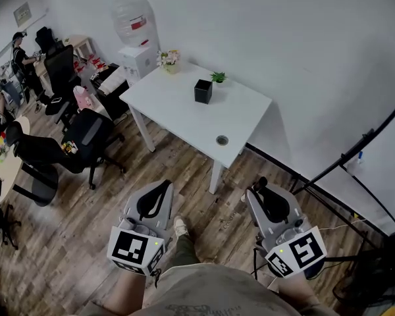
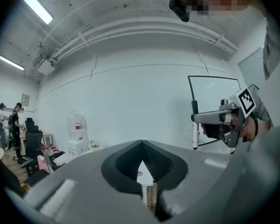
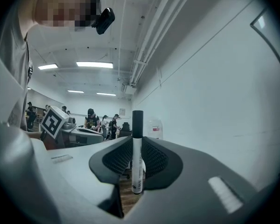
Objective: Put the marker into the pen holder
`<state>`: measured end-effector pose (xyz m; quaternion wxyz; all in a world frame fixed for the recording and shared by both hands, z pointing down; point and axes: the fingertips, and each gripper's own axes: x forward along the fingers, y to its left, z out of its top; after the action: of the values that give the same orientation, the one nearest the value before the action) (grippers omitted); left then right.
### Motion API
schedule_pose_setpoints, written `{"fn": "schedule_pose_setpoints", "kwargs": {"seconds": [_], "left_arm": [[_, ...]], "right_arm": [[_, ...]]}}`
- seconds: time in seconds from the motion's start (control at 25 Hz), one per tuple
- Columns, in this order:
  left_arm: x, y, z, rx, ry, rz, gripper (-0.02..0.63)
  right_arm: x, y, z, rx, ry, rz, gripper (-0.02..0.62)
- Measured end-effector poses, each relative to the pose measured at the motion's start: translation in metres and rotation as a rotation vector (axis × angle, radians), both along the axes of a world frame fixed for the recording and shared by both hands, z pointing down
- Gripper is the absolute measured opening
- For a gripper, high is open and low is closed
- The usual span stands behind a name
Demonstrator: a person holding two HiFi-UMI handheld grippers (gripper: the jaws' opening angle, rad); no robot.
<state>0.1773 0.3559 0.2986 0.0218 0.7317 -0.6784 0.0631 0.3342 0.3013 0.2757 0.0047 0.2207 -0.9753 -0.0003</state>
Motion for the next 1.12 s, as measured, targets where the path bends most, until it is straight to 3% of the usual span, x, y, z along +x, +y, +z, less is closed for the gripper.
{"fn": "schedule_pose_setpoints", "kwargs": {"seconds": [0.8, 1.12], "left_arm": [[-0.189, -0.167, 0.007, -0.035, 0.015, 0.125, 0.0], [-0.241, -0.202, 0.01, -0.028, 0.029, 0.133, 0.0]], "right_arm": [[-0.185, -0.17, -0.001, -0.03, 0.025, 0.138, 0.089], [-0.229, -0.209, 0.005, -0.043, 0.036, 0.175, 0.089]]}}
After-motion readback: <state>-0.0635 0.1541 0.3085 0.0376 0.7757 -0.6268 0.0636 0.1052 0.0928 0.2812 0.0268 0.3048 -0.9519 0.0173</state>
